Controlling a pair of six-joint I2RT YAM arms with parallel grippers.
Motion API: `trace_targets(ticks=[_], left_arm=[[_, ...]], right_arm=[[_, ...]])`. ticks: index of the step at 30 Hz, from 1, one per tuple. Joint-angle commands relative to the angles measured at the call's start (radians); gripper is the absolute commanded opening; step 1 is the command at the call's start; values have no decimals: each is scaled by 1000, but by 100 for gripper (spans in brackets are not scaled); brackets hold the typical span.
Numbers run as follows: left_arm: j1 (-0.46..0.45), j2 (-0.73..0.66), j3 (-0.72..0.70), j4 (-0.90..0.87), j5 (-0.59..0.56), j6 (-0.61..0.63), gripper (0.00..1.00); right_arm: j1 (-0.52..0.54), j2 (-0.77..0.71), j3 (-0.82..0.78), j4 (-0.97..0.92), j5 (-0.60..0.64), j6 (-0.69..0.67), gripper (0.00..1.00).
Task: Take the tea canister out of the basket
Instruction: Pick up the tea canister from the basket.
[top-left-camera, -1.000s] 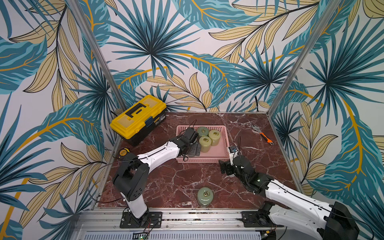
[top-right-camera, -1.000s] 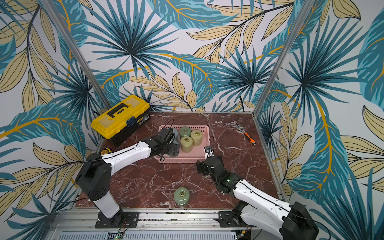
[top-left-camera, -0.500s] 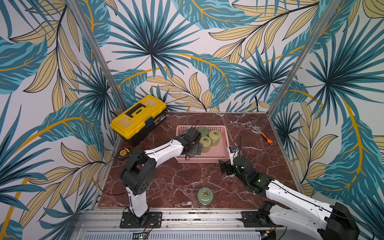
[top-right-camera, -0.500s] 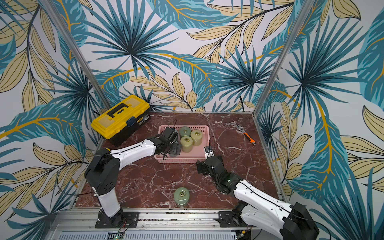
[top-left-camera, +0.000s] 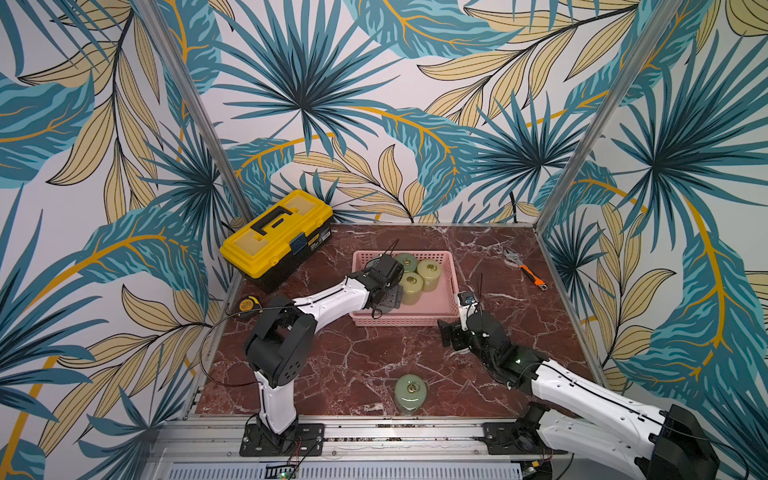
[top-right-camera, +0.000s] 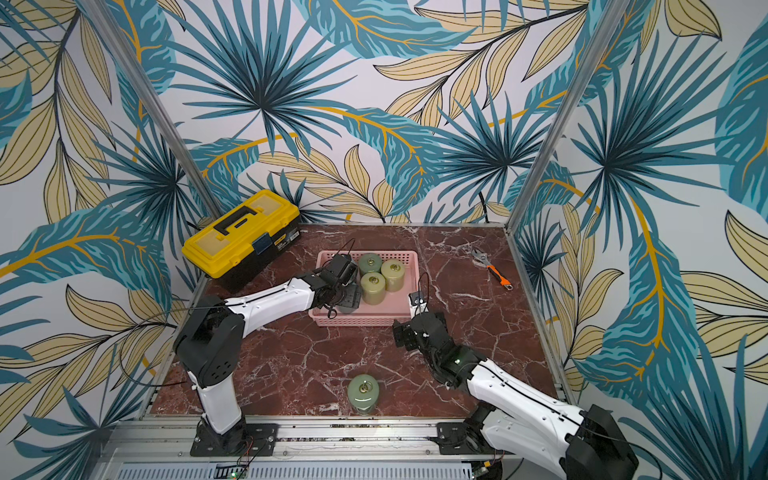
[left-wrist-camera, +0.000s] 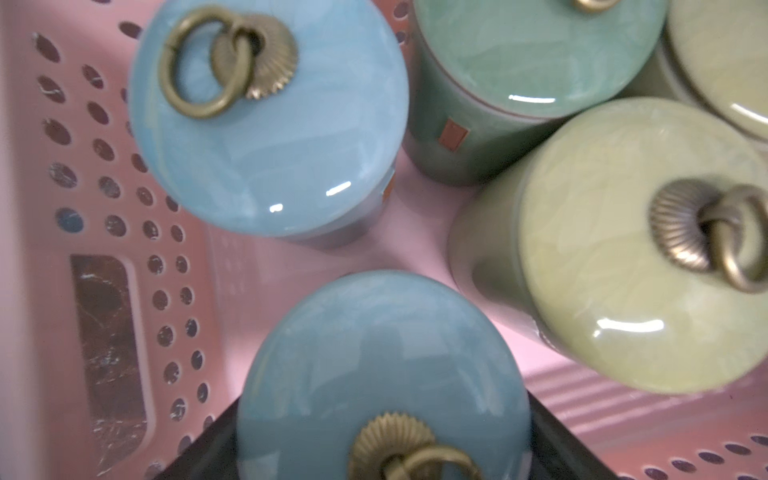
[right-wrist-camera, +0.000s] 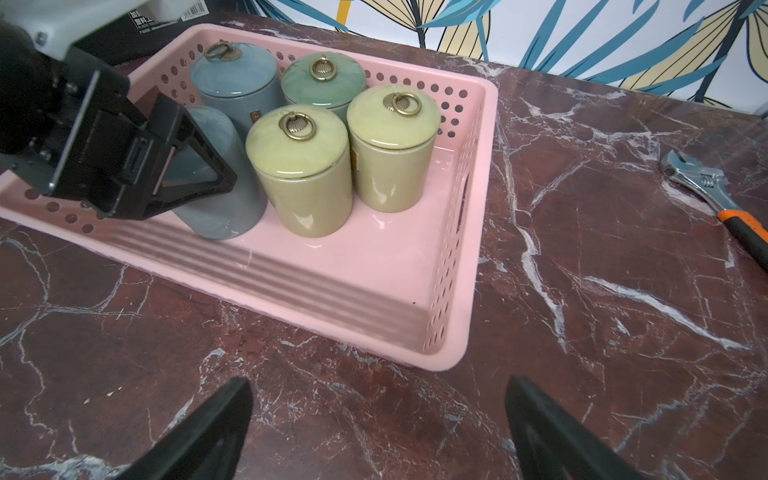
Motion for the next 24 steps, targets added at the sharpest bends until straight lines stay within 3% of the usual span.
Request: trace_targets(ticks=[1, 10, 24], left_arm=[[-2, 2, 36, 13, -12, 1, 75], [-2, -57, 7, 38, 0, -4, 59], [-5, -199, -11, -17, 30, 18, 53]], right_arm=[[-2, -6, -21, 16, 6, -8, 99], [-3, 0, -22, 21, 11, -10, 99], [-3, -1, -33, 42, 13, -12, 99]])
